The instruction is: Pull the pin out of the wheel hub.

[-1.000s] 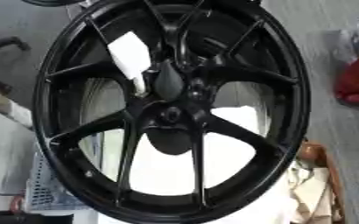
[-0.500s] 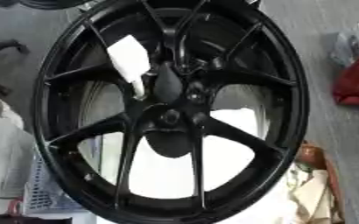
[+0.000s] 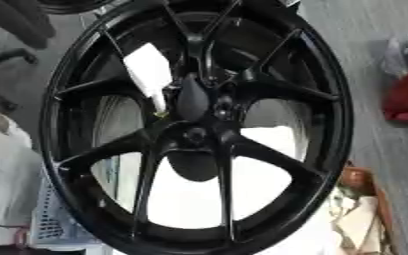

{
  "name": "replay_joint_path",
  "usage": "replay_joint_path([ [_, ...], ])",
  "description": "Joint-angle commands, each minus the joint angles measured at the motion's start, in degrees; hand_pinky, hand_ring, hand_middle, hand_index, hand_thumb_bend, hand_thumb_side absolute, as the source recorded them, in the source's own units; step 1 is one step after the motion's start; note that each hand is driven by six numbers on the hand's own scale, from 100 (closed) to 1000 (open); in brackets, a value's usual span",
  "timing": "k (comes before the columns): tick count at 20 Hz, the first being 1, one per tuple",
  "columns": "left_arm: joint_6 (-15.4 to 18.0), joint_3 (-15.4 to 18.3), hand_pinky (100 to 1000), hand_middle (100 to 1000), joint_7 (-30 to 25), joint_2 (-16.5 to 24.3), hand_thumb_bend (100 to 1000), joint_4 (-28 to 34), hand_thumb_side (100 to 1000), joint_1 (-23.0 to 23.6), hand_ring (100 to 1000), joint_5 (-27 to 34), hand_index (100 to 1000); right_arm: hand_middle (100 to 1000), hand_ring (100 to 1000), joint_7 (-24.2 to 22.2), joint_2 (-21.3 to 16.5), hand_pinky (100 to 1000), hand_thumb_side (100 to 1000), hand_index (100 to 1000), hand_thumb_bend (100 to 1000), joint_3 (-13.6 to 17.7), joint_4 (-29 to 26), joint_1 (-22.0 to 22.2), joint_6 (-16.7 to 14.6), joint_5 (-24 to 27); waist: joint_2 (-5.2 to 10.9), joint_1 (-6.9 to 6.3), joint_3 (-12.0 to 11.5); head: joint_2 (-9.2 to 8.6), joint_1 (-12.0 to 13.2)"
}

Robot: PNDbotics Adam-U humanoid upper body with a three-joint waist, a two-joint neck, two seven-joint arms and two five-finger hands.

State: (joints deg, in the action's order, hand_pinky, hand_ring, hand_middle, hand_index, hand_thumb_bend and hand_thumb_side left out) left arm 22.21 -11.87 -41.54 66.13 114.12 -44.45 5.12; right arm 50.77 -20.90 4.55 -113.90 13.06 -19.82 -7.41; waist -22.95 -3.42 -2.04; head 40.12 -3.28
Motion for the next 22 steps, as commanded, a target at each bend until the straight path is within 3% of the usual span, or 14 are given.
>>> replay_joint_path([
  [1, 4.51, 0.11, 876, 739, -6.49, 1.52, 216, 0.47, 309, -0.87, 831, 1.03, 835, 816, 827, 1.2, -0.76, 479, 591, 781, 100, 0.03, -0.7, -0.14, -0.86, -0.13, 0.81, 0.09, 0.14, -0.49, 0.29],
  [6, 4.78, -1.14, 868, 726, -7.63, 0.72, 238, 0.47, 233, -1.97, 825, 1.29, 830, 816, 827, 1.2, -0.7, 478, 592, 781, 100, -0.3, -0.7, -0.25, -0.73, -0.06, 0.82, 0.13, 0.37, -0.41, 0.76],
  [8, 4.19, -1.98, 864, 726, -8.1, 0.25, 234, 0.47, 253, -2.52, 821, 0.56, 849, 816, 827, 1.2, -0.66, 478, 592, 781, 100, -0.49, -0.7, -0.3, -0.64, 0.03, 0.83, 0.13, 0.52, -0.43, 0.86],
  [11, 2.59, -2.97, 857, 698, -7.4, -0.47, 237, 0.47, 257, -3.29, 810, -0.63, 853, 815, 826, 1.2, -0.5, 477, 592, 781, 100, -0.74, -0.7, -0.27, -0.42, 0.07, 0.84, 0.15, 0.78, -0.39, 1.1],
  [22, -4.27, -6.91, 857, 731, -5.71, -6.23, 212, 0.43, 195, -10.87, 815, -3.63, 849, 816, 827, 1.2, -0.44, 476, 593, 781, 100, -1.41, -0.7, -0.6, -0.07, 0.12, 0.64, 0.01, 1.24, -0.46, 1.88],
])
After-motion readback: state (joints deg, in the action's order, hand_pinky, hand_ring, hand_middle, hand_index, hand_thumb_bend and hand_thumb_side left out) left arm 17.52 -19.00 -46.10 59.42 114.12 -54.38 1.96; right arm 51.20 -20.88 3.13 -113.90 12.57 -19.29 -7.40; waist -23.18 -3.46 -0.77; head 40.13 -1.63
